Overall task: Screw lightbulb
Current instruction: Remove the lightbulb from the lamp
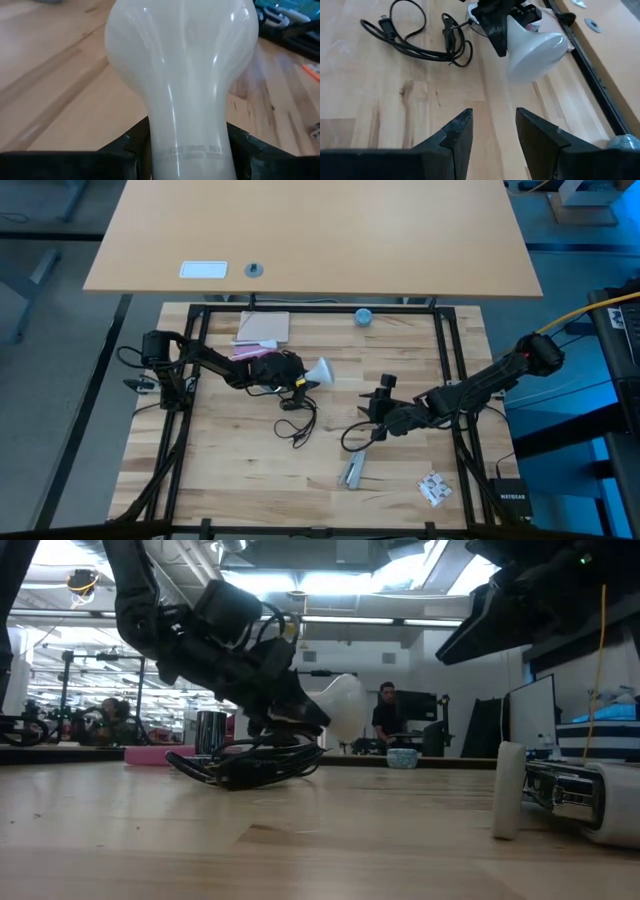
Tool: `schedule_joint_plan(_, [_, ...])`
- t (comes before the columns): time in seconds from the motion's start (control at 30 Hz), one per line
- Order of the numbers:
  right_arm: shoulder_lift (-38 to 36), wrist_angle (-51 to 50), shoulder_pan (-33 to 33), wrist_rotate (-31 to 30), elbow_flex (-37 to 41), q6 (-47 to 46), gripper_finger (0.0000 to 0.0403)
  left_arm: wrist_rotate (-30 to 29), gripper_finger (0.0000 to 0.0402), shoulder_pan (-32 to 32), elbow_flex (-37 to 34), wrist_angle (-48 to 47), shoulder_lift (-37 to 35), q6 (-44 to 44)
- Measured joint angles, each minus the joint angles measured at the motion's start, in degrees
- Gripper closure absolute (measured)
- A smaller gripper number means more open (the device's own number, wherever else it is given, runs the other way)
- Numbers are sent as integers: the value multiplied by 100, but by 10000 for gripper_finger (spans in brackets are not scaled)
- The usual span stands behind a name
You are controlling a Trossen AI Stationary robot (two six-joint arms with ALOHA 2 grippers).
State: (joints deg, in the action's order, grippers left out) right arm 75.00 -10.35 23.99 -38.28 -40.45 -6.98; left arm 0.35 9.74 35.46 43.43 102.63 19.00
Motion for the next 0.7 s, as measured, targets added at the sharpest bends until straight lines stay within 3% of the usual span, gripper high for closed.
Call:
schedule_joint_plan(0.4, [0, -2, 0, 586, 0, 0, 249, 10, 249, 2, 0, -213, 0, 146])
schedule_joint_plan(0.57, [0, -2, 0, 642, 0, 0, 249, 328, 248, 59, 0, -252, -4, 328])
schedule_joint_plan(0.7, [0, -2, 0, 643, 0, 0, 249, 463, 218, 125, 0, -318, -3, 444])
